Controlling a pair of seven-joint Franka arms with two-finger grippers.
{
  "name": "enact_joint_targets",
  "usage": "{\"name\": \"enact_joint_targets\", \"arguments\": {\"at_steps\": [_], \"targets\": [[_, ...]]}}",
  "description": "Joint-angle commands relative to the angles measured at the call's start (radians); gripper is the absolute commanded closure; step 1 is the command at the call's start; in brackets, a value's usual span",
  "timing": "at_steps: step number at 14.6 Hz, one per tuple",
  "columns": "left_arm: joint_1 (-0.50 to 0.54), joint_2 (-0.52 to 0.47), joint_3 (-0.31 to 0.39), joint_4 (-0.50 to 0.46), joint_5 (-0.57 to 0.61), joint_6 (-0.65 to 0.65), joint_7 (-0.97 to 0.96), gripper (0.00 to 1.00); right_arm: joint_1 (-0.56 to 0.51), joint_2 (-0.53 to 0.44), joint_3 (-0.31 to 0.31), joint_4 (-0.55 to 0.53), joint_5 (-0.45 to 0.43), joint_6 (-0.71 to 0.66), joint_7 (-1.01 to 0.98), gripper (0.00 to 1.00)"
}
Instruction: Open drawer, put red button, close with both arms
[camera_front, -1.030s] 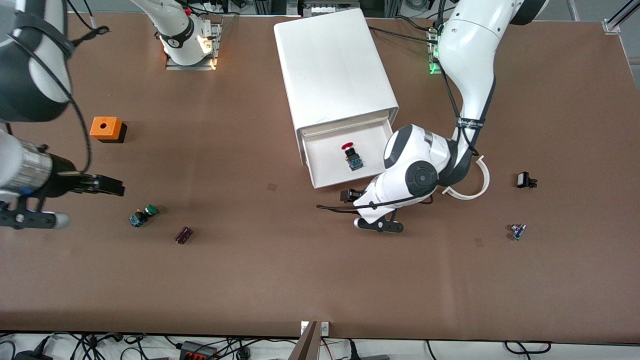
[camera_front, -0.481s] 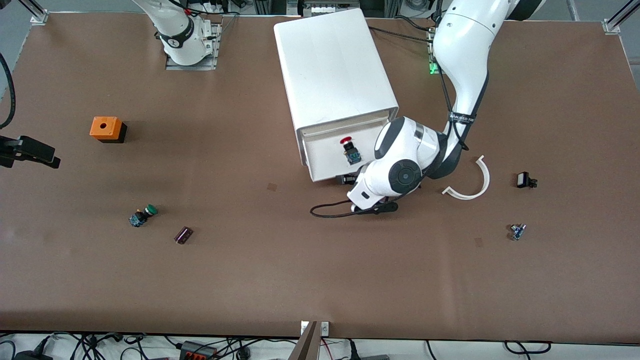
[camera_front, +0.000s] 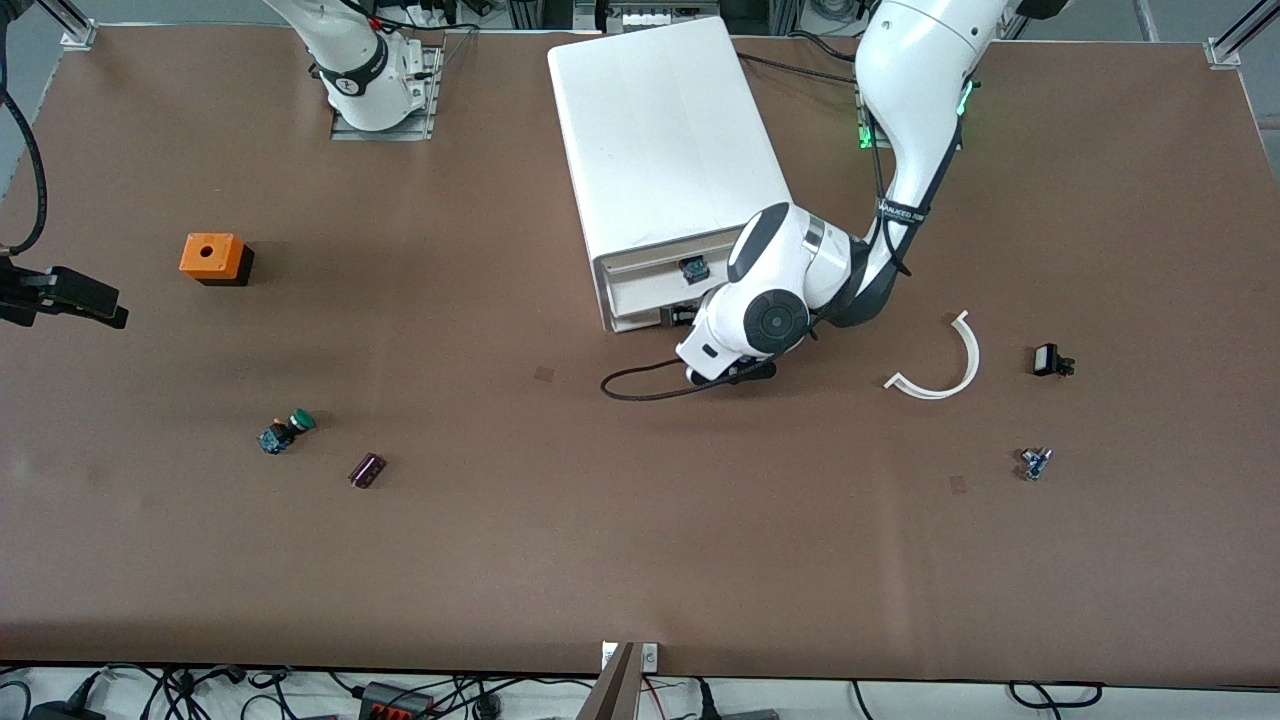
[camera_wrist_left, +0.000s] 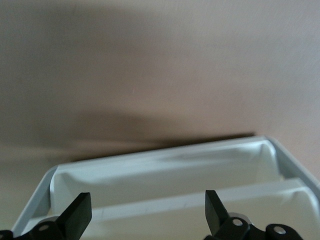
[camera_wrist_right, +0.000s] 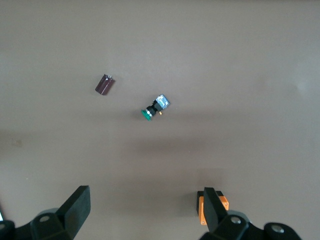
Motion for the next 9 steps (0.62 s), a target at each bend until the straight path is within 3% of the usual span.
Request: {"name": "enact_joint_targets", "arguments": {"at_steps": [1, 3, 9], "targets": [[-0.021, -0.066, -0.021, -0.076, -0.017, 0.003, -0.075, 0.0, 0.016, -0.143, -0.016, -0.213, -0.018, 0.085, -0.015, 0.0], [-0.053, -0.067, -0.026, -0.098, -0.017, 0.012, -0.086, 0.0, 0.016, -0.227, -0.016, -0.342, -0.021, 0.145, -0.015, 0.0], [-0.052, -0.067, -0.021, -0.08, 0.092, 0.013, -0.073, 0.0, 0.016, -0.235, -0.009, -0.346, -0.019, 0.15, -0.012, 0.0]]}}
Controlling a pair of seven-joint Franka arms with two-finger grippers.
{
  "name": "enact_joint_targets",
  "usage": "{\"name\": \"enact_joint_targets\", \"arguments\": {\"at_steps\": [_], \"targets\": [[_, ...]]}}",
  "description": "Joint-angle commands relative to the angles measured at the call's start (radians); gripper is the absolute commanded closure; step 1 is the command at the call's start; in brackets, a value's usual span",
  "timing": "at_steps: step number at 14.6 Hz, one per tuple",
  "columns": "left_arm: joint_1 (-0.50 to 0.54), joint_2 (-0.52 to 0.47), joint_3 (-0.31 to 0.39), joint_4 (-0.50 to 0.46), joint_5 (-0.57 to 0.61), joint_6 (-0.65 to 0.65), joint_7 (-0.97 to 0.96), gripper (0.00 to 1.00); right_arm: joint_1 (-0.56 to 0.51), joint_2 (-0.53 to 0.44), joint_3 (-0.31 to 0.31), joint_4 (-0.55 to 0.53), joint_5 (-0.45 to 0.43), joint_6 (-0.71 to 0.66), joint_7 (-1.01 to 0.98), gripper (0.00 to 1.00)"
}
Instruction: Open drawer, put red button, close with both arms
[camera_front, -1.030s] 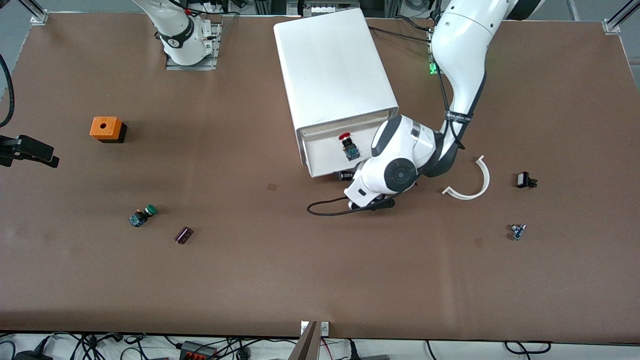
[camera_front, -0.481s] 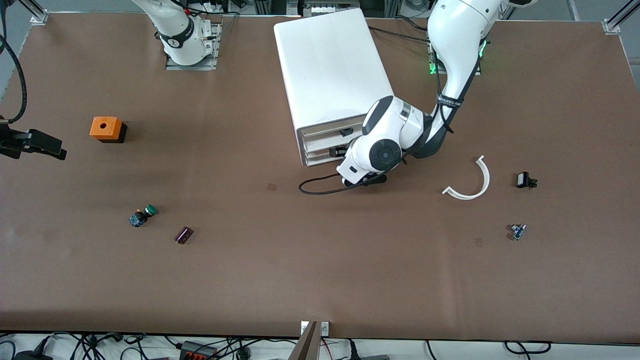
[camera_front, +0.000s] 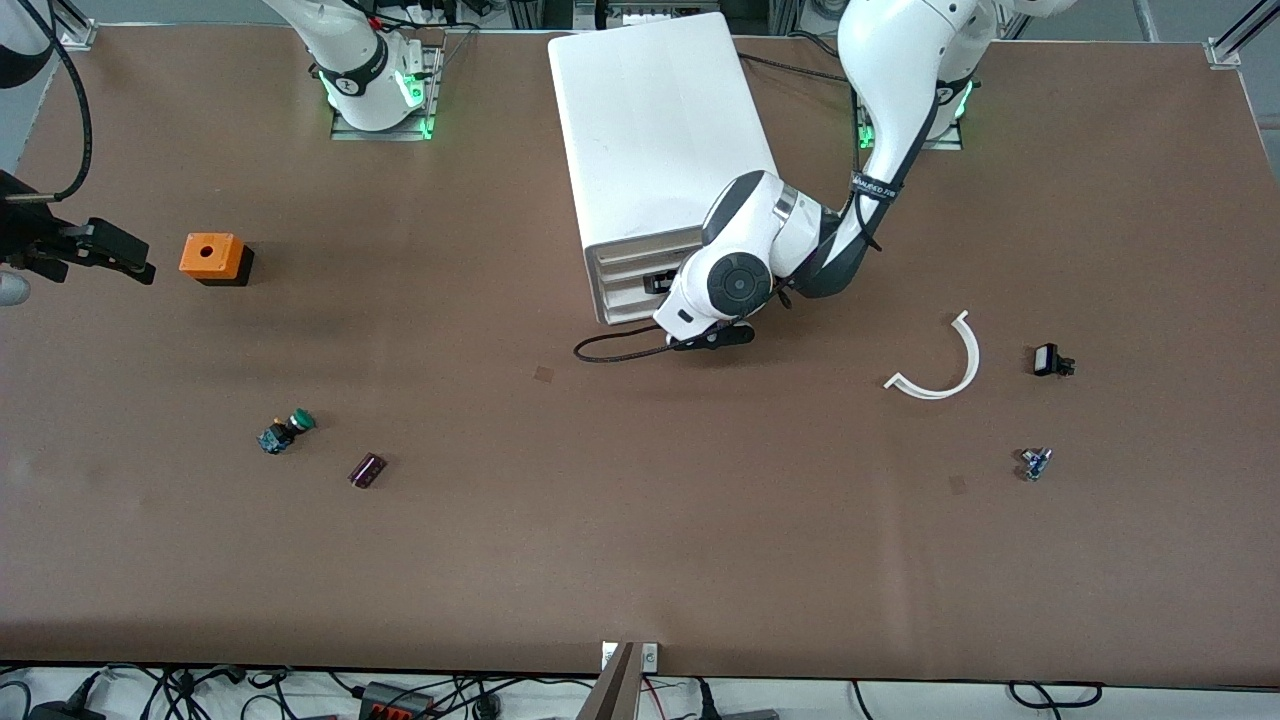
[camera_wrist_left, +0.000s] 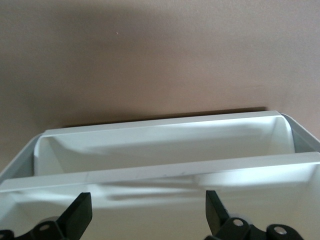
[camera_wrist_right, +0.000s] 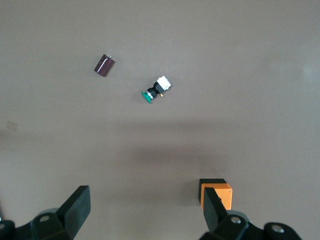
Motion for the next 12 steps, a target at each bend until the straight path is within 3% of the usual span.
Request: {"name": "enact_joint_targets", "arguments": {"at_steps": [1, 6, 9, 12], "targets": [[0.001, -0.041, 0.01, -0.01, 0.104, -0.005, 0.006, 0.0, 0.011, -0.023, -0.007, -0.028, -0.014, 0.015, -0.012, 0.0], [0.102, -0.091, 0.01, 0.102, 0.262, -0.043, 0.011, 0.0, 0.006, -0.016, -0.013, -0.028, 0.007, -0.003, -0.002, 0.0], [0.23, -0.13, 0.001, 0.143, 0.263, -0.046, 0.049, 0.0, 0.006, -0.017, -0.013, -0.028, 0.004, 0.005, 0.066, 0.0], [0.309, -0.22, 0.015, 0.146, 0.264, -0.119, 0.25, 0.0, 0.011, -0.016, -0.009, -0.028, -0.007, 0.005, 0.049, 0.0]]}}
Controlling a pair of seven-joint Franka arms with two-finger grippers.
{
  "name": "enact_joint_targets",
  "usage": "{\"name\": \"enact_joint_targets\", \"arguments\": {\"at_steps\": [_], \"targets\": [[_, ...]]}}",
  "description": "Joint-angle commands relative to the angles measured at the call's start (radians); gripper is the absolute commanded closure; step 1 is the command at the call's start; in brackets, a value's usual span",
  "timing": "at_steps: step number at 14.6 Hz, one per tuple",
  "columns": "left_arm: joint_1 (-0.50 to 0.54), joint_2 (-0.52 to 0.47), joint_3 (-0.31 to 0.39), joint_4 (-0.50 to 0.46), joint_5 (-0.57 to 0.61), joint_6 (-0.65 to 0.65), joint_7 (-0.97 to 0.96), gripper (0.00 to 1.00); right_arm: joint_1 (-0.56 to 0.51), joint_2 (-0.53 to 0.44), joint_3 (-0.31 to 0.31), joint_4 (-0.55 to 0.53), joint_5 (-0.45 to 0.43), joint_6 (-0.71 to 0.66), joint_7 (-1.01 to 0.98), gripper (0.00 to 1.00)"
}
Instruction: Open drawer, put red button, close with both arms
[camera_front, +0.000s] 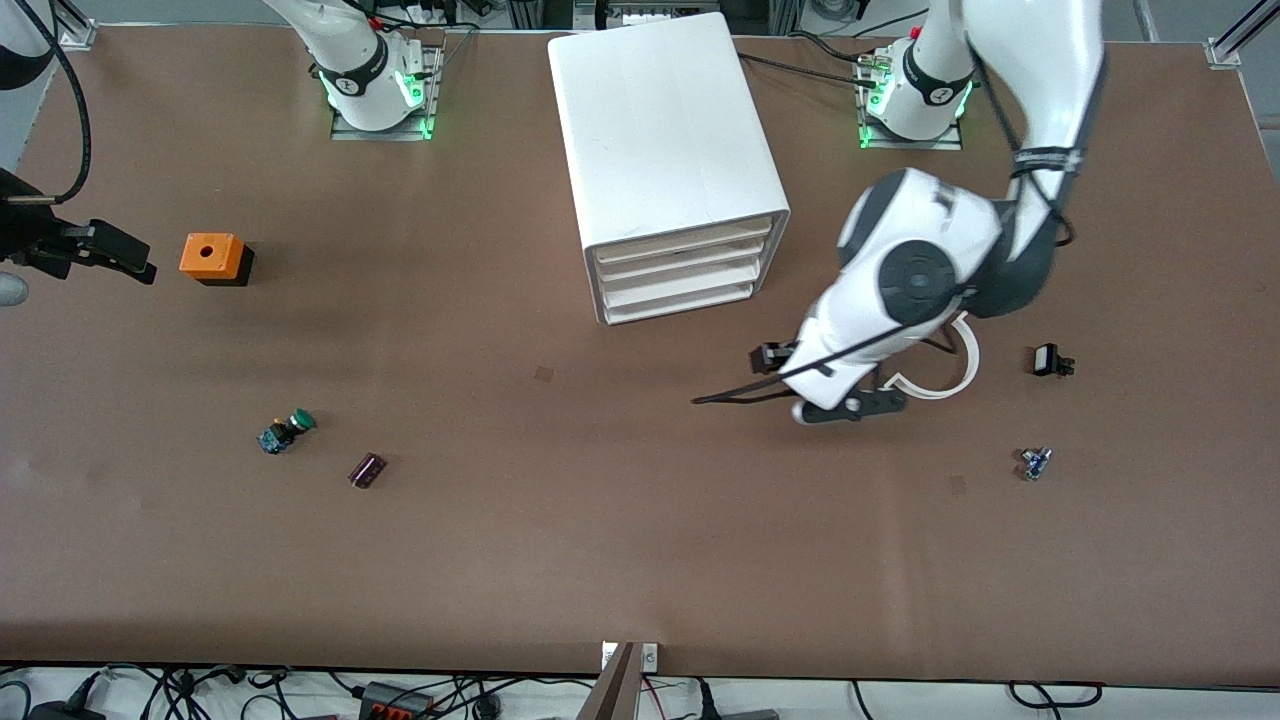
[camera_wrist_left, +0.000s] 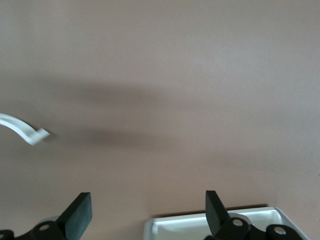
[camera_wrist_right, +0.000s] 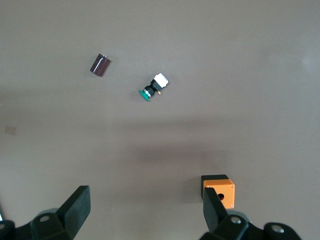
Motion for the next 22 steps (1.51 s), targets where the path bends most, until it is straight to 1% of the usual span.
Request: {"name": "enact_joint_targets", "arguments": {"at_steps": [1, 3, 4, 5, 6, 8, 9, 11, 12, 13, 15, 16, 17, 18, 19, 20, 21, 22], "targets": [[0.07, -0.105, -0.004, -0.01, 0.019, -0.103, 0.145, 0.0, 0.01, -0.015, -0.002, -0.015, -0.009, -0.001, 0.01, 0.0], [0.137, -0.165, -0.012, -0.008, 0.019, -0.2, 0.258, 0.0, 0.007, -0.015, -0.002, -0.014, -0.007, -0.003, -0.016, 0.0], [0.151, -0.183, -0.004, -0.008, 0.019, -0.25, 0.314, 0.0, 0.007, -0.016, -0.002, -0.012, -0.006, -0.006, -0.018, 0.0], [0.173, -0.194, 0.002, -0.008, 0.019, -0.274, 0.366, 0.0, 0.007, -0.016, -0.002, -0.012, -0.006, -0.006, -0.012, 0.0], [0.215, -0.212, 0.002, 0.006, 0.019, -0.284, 0.432, 0.0, 0.007, -0.016, -0.002, -0.012, -0.004, -0.006, -0.007, 0.0], [0.28, -0.219, 0.004, 0.029, 0.019, -0.327, 0.592, 0.0, 0.01, -0.018, 0.0, -0.012, -0.004, -0.009, -0.01, 0.0], [0.315, -0.231, 0.004, 0.024, 0.019, -0.334, 0.628, 0.0, 0.01, -0.021, 0.0, -0.012, -0.006, -0.016, -0.016, 0.0], [0.331, -0.313, 0.005, -0.031, 0.037, -0.334, 0.636, 0.0, 0.009, -0.021, -0.002, -0.009, -0.006, -0.017, -0.018, 0.0], [0.329, -0.341, 0.005, -0.049, 0.048, -0.332, 0.63, 0.0, 0.01, -0.022, 0.0, -0.009, -0.006, -0.015, -0.018, 0.0], [0.319, -0.348, 0.005, -0.059, 0.05, -0.332, 0.622, 0.0, 0.012, -0.022, 0.0, -0.009, -0.004, -0.017, -0.016, 0.0], [0.305, -0.366, 0.007, -0.08, 0.068, -0.277, 0.621, 0.0, 0.01, -0.022, 0.0, -0.011, 0.004, -0.02, -0.015, 0.0], [0.306, -0.393, 0.011, -0.114, 0.067, -0.253, 0.621, 0.0, 0.01, -0.024, 0.0, -0.017, 0.004, -0.02, -0.015, 0.0], [0.306, -0.425, 0.048, -0.146, 0.068, -0.187, 0.622, 0.0, 0.01, -0.025, 0.0, -0.018, 0.004, -0.018, -0.016, 0.0], [0.305, -0.45, 0.08, -0.199, 0.068, -0.126, 0.624, 0.0, 0.01, -0.027, 0.0, -0.021, 0.002, -0.015, -0.016, 0.0], [0.305, -0.49, 0.092, -0.259, 0.061, -0.078, 0.624, 0.0, 0.01, -0.03, 0.0, -0.024, 0.002, -0.007, -0.015, 0.0], [0.305, -0.537, 0.1, -0.307, 0.062, -0.068, 0.625, 0.0, 0.01, -0.03, 0.0, -0.024, 0.002, -0.003, -0.015, 0.0], [0.303, -0.568, 0.102, -0.325, 0.065, -0.071, 0.627, 0.0, 0.012, -0.03, 0.0, -0.026, 0.002, -0.001, -0.016, 0.0], [0.302, -0.57, 0.102, -0.317, 0.065, -0.085, 0.629, 0.0, 0.012, -0.031, 0.0, -0.032, 0.001, 0.008, -0.016, 0.0]]}}
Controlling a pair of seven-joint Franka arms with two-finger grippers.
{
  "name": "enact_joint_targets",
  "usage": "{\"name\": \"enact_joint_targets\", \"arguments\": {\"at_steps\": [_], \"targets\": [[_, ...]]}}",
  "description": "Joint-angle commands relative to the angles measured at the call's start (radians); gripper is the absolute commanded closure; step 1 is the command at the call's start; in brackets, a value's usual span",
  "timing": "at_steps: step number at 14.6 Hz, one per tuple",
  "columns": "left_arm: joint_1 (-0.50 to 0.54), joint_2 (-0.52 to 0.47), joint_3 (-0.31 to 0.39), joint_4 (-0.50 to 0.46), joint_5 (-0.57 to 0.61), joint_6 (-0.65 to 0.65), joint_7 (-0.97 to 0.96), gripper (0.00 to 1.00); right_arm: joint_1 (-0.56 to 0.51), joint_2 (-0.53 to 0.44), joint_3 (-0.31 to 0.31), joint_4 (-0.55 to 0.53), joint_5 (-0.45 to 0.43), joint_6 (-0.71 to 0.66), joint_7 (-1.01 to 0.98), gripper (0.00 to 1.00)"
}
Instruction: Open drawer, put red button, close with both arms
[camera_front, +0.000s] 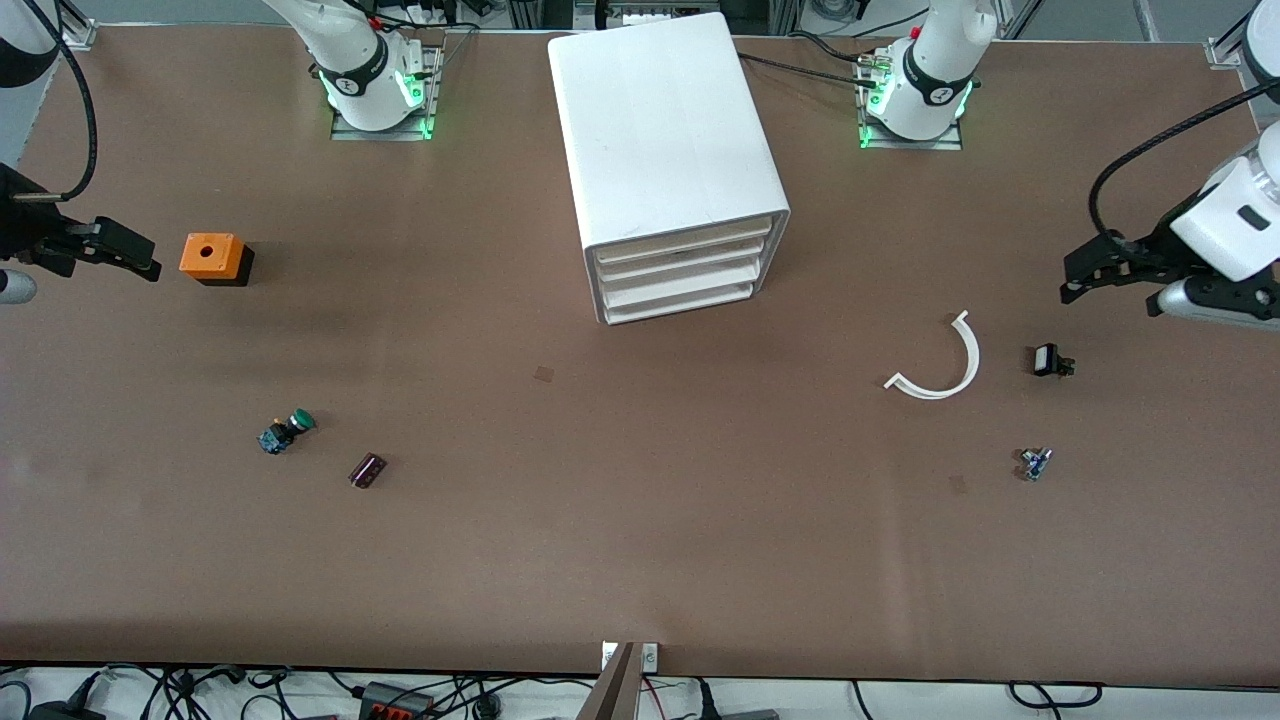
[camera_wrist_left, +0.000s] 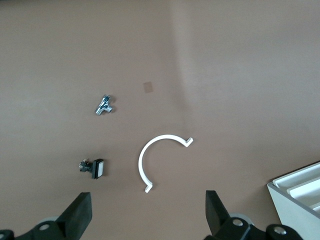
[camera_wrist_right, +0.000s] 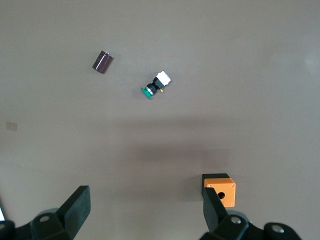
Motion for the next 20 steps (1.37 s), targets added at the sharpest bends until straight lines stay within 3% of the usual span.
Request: {"name": "enact_joint_targets", "arguments": {"at_steps": [1, 6, 20], "targets": [[-0.018, -0.093, 0.004, -0.067, 0.018, 0.005, 0.009, 0.0, 0.005, -0.033, -0.002, -0.042, 0.001, 0.028, -0.012, 0.0], [-0.018, -0.003, -0.003, 0.094, 0.021, -0.176, 0.009, 0.0, 0.005, -0.041, 0.0, -0.051, 0.001, 0.019, -0.012, 0.0], [-0.017, -0.001, -0.029, 0.102, 0.073, -0.178, 0.003, 0.0, -0.001, -0.053, -0.008, -0.068, 0.036, -0.024, -0.012, 0.0]]}}
